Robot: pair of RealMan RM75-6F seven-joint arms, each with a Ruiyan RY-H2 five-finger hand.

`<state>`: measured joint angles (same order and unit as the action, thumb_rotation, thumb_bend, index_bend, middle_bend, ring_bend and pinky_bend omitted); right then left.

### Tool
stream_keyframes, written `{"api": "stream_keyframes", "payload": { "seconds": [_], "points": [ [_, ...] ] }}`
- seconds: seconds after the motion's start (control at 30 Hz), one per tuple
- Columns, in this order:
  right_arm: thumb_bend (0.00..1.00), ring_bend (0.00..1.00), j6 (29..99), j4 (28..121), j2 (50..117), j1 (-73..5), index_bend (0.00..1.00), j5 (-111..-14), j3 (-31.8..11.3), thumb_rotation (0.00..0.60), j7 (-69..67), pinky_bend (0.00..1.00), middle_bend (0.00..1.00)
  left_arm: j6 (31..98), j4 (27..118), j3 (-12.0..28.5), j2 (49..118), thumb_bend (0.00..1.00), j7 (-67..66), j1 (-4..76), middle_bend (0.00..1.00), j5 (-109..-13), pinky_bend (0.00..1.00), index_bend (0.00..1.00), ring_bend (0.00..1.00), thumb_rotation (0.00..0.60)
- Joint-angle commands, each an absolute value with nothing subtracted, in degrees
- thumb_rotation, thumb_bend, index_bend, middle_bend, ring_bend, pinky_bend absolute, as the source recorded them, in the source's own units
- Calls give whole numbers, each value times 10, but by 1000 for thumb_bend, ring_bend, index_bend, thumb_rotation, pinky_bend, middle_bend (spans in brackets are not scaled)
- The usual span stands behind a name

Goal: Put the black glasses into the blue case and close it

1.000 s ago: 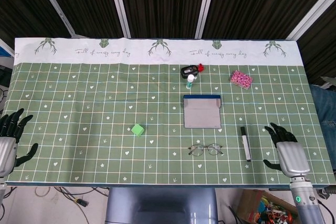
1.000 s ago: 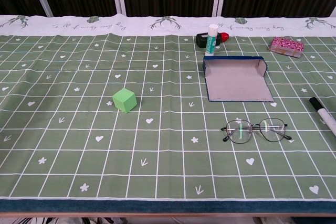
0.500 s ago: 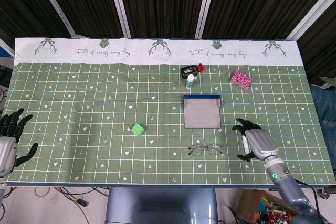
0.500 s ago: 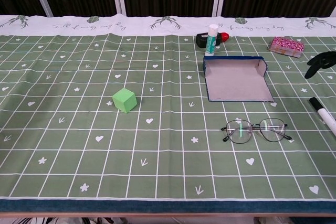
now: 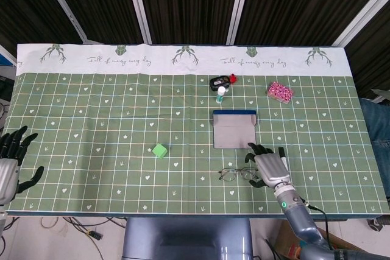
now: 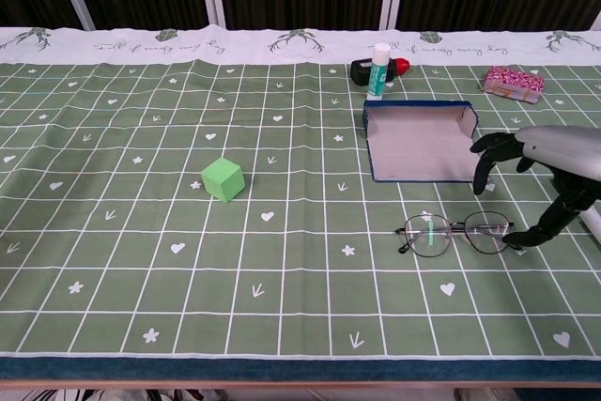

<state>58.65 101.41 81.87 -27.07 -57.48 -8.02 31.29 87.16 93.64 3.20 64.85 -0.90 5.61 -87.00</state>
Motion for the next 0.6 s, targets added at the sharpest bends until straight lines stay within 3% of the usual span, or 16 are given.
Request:
{"api": "stream_keyframes", "payload": {
  "seconds": [0.03, 0.6],
  "points": [
    [313, 124, 610, 1008, 849, -285, 406, -545, -80, 600, 352, 205, 97, 871, 937, 32, 648, 313, -8, 57, 0, -870, 0, 111, 0, 600],
    [342, 125, 655, 979, 924, -314, 494, -486, -86, 600, 410, 205, 98, 870, 937, 32, 648, 313, -8, 57, 0, -870, 0, 111, 0, 600]
  ]
}}
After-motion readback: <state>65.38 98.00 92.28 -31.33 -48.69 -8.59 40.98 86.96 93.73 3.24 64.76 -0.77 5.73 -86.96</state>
